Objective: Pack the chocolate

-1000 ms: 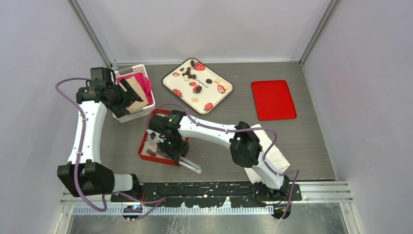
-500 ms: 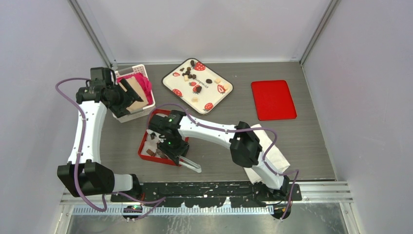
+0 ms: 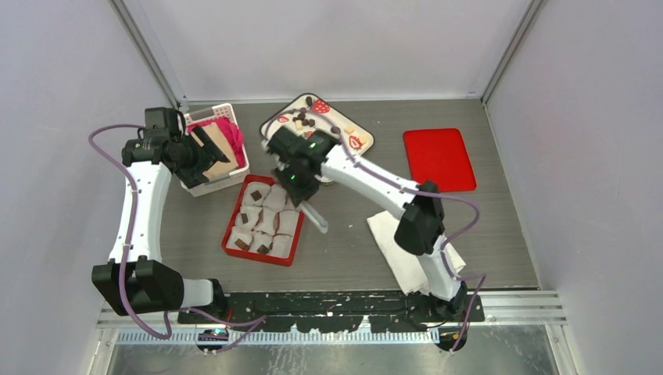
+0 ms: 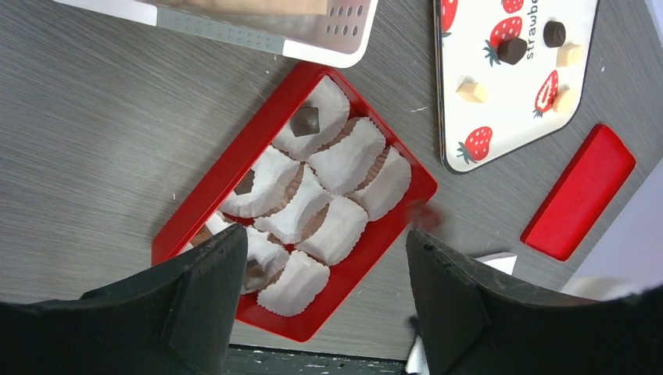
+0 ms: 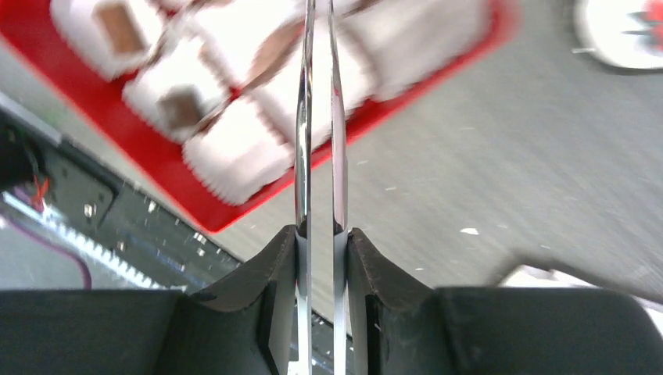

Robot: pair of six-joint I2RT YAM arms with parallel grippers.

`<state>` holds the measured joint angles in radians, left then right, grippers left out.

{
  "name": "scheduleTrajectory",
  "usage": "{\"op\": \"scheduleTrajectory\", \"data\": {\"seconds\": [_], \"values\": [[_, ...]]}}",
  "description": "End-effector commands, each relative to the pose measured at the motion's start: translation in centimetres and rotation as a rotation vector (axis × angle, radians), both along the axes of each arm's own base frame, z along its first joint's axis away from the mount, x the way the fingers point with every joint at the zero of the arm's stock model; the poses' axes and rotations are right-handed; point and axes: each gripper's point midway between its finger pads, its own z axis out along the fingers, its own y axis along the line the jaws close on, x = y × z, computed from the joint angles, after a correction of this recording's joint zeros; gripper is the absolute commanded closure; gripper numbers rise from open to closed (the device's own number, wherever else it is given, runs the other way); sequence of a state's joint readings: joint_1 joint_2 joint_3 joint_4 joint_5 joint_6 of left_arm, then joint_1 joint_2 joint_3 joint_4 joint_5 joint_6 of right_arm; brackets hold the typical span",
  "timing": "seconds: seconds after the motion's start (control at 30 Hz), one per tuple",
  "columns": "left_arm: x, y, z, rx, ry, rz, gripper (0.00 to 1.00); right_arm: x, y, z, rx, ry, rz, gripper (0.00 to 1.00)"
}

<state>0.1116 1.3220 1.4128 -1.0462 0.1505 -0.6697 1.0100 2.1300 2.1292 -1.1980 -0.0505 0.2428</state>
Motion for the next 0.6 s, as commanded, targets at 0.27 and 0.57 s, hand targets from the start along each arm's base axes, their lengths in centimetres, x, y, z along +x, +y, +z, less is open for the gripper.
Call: {"op": "scheduleTrajectory", "data": {"seconds": [0.27,0.57], "values": [[1.1,0.3,1.8,0.003,-0.071,0.010,0.25,14.7,-12.1,0.9,-0.038,-0.039,-0.488,0.74],[1.8,0.4,1.6,0.002,-0.067,0.022,0.25,13.8,-10.9,-1.8,-0.031,0.074,-0.412,0.57]]}}
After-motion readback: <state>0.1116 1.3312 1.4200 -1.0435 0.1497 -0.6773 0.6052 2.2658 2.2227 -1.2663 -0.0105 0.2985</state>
